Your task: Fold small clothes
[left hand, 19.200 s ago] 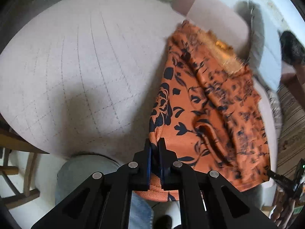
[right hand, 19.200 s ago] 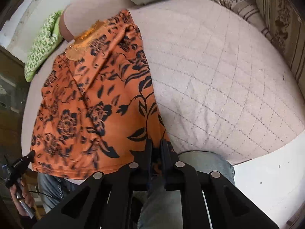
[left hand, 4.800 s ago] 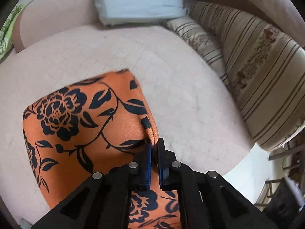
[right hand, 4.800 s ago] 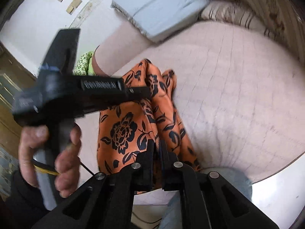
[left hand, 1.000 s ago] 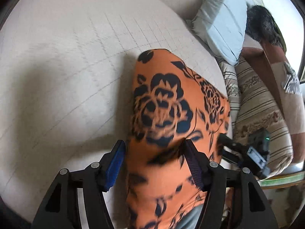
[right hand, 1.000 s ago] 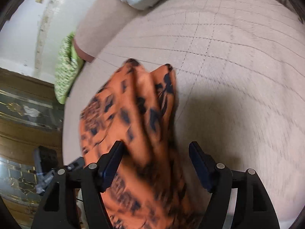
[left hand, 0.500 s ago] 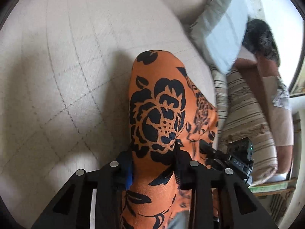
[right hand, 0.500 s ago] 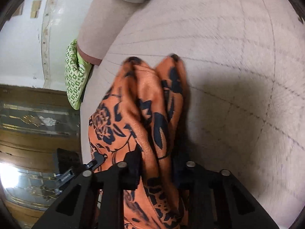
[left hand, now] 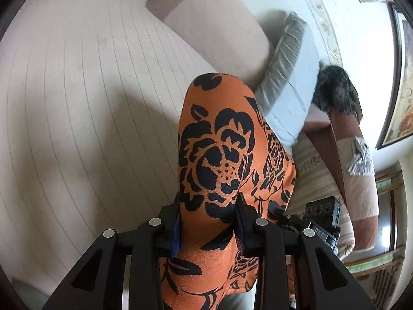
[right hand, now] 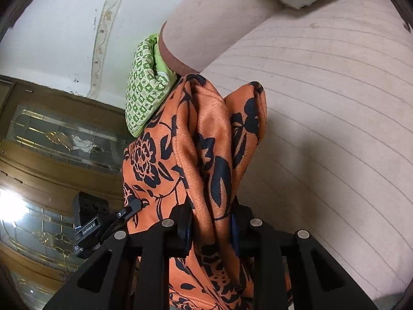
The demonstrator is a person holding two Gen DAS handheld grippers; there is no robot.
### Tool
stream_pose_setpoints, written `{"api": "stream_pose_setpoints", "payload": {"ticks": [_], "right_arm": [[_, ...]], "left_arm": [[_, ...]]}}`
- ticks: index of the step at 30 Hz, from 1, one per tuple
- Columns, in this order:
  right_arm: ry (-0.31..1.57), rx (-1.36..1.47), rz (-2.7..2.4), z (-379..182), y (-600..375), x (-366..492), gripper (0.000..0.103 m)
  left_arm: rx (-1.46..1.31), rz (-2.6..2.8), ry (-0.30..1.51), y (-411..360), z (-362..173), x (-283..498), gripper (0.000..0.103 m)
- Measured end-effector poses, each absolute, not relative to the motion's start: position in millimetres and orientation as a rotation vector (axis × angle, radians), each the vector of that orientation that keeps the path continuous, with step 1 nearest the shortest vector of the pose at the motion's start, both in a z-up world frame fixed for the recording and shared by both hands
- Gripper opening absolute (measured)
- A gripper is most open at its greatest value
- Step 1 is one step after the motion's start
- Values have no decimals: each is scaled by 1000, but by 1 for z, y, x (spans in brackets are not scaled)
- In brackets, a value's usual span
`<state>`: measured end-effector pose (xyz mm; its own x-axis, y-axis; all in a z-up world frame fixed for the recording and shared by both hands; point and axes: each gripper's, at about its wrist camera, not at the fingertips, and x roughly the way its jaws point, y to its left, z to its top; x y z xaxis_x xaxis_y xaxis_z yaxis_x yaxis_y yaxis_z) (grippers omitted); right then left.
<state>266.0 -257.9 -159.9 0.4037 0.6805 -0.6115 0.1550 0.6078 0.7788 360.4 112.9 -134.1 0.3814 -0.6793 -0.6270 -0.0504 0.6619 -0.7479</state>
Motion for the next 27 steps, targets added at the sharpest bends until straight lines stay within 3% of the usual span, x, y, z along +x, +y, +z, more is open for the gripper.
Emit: {"api": "stream_pose_setpoints", "payload": {"ticks": [5,8,10,12,13,16,18,19,20,27], "right_arm": [[1148,866,356,-183,-250,307,23],[1193,844,314,-212,-251,327,24],[1232,822,288,-235,-249,332,31],[1248,849,286,-253,-252,330,39],[1237,888,282,-253,-257,324,43],[1213,879,285,-229,-261,303,45],[1174,803,310,-197,-258,278,55],[1154,764,309,-183,-255,262,68],[1143,749,305,-178,-255,253,70],[1228,693,231,-207,-244,201,68]], "left_arm": [[-785,-418,1152,115,-166,403,32],[-763,-347,1204,108,-204,425,40],[-745,-299,1235,107,-226,435,56],[-845,-330,1222,115,-237,432,56],[-888,-321,1216,121,-234,427,53],[-868,-334,1107,130,-200,394,57],[-818,-357,1050,134,-177,364,63],[-791,-355,1042,133,-171,350,65],[-765,-353,1042,138,-168,331,65],[-730,-304,1164,120,-186,286,64]]}}
